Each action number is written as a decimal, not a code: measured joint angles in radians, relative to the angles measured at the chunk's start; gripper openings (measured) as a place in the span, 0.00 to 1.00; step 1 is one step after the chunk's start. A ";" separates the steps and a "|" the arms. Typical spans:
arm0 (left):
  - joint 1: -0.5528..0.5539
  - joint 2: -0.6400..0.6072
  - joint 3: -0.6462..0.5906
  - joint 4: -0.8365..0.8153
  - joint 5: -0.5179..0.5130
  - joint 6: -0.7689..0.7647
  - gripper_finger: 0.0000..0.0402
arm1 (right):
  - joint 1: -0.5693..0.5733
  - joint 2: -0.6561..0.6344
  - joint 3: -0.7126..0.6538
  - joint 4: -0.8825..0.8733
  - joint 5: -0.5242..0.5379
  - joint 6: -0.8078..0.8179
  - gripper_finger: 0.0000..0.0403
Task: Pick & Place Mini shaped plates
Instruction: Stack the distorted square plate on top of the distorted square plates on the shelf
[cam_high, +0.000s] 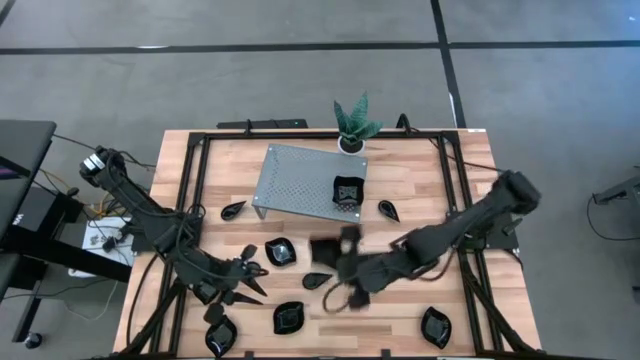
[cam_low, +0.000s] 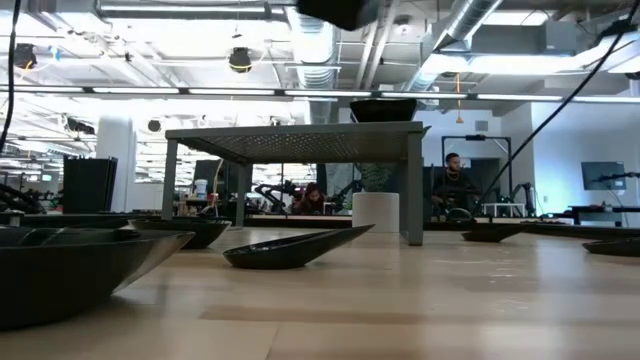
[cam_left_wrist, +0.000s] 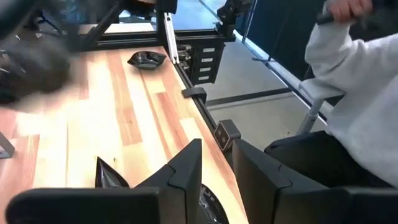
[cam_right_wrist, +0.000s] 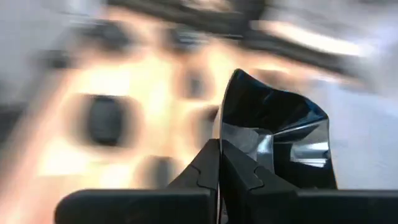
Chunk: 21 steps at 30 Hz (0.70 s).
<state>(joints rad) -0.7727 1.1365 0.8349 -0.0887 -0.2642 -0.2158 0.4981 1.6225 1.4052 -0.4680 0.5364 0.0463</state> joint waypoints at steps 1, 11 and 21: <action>0.000 0.004 0.000 -0.001 0.000 0.001 0.23 | -0.005 -0.025 0.000 -0.042 0.089 0.005 0.01; 0.000 0.051 0.000 -0.001 -0.001 0.002 0.23 | -0.202 -0.129 -0.005 -0.385 0.086 0.199 0.00; 0.002 0.083 -0.001 0.000 -0.007 -0.024 0.23 | -0.324 -0.096 -0.036 -0.356 0.004 0.089 0.01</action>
<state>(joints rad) -0.7708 1.2199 0.8337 -0.0887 -0.2709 -0.2398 0.1737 1.5267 1.3689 -0.8237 0.5408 0.1351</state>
